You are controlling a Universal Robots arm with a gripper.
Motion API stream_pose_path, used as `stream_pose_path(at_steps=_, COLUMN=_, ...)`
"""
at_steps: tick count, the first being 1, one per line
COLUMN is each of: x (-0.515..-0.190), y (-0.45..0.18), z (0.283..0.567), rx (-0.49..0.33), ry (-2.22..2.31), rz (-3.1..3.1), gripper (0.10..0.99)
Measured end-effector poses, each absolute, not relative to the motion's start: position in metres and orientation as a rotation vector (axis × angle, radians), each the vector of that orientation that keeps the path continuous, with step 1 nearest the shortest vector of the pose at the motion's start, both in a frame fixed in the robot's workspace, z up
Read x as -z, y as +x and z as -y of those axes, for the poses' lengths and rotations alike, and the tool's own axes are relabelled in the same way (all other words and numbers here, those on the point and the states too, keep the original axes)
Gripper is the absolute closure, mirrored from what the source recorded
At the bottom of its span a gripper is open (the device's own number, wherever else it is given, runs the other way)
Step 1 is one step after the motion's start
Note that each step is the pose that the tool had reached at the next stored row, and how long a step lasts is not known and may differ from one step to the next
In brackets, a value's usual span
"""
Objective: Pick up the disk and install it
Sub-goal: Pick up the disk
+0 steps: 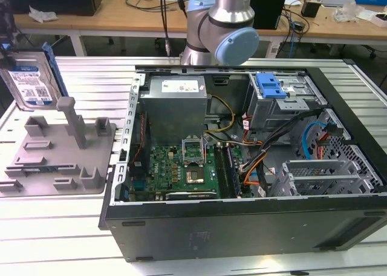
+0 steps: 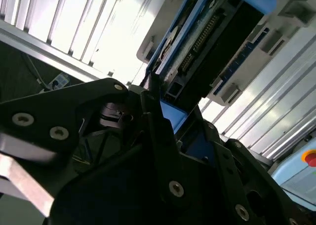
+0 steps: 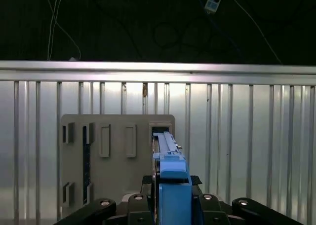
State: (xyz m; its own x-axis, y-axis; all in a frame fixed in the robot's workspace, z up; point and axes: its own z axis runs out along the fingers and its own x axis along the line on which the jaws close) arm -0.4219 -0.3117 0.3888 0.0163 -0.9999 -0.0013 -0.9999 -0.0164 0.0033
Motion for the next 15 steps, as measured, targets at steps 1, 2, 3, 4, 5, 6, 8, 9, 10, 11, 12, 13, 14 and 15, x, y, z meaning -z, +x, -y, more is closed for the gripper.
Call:
stream_pose_path(at_steps=1, x=-0.407, y=-0.422, z=0.312, rx=0.005, ry=2.239, rz=2.202, gripper=0.718)
stream_pose_path(at_steps=2, x=-0.413, y=-0.422, z=0.312, rx=0.005, ry=2.239, rz=2.202, gripper=0.718)
stream_pose_path(at_steps=3, x=-0.416, y=-0.422, z=0.312, rx=0.005, ry=2.239, rz=2.202, gripper=0.718)
stream_pose_path(at_steps=4, x=-0.420, y=-0.422, z=0.312, rx=0.005, ry=2.239, rz=2.202, gripper=0.718)
stream_pose_path(at_steps=5, x=-0.426, y=-0.422, z=0.312, rx=0.005, ry=2.239, rz=2.202, gripper=0.718)
stream_pose_path(at_steps=6, x=-0.429, y=-0.422, z=0.312, rx=0.005, ry=2.239, rz=2.202, gripper=0.718)
stream_pose_path(at_steps=8, x=-0.437, y=-0.422, z=0.312, rx=0.005, ry=2.238, rz=2.202, gripper=0.718)
stream_pose_path(at_steps=9, x=-0.442, y=-0.421, z=0.312, rx=0.005, ry=2.239, rz=2.202, gripper=0.718)
stream_pose_path(at_steps=10, x=-0.447, y=-0.421, z=0.312, rx=0.005, ry=2.239, rz=2.202, gripper=0.718)
stream_pose_path(at_steps=11, x=-0.455, y=-0.421, z=0.312, rx=0.005, ry=2.239, rz=2.202, gripper=0.718)
stream_pose_path(at_steps=12, x=-0.461, y=-0.421, z=0.312, rx=0.005, ry=2.239, rz=2.202, gripper=0.718)
stream_pose_path(at_steps=13, x=-0.470, y=-0.421, z=0.312, rx=0.005, ry=2.239, rz=2.202, gripper=0.718)
stream_pose_path(at_steps=14, x=-0.480, y=-0.421, z=0.312, rx=0.005, ry=2.239, rz=2.202, gripper=0.718)
stream_pose_path(at_steps=15, x=-0.486, y=-0.420, z=0.312, rx=0.005, ry=2.239, rz=2.202, gripper=0.718)
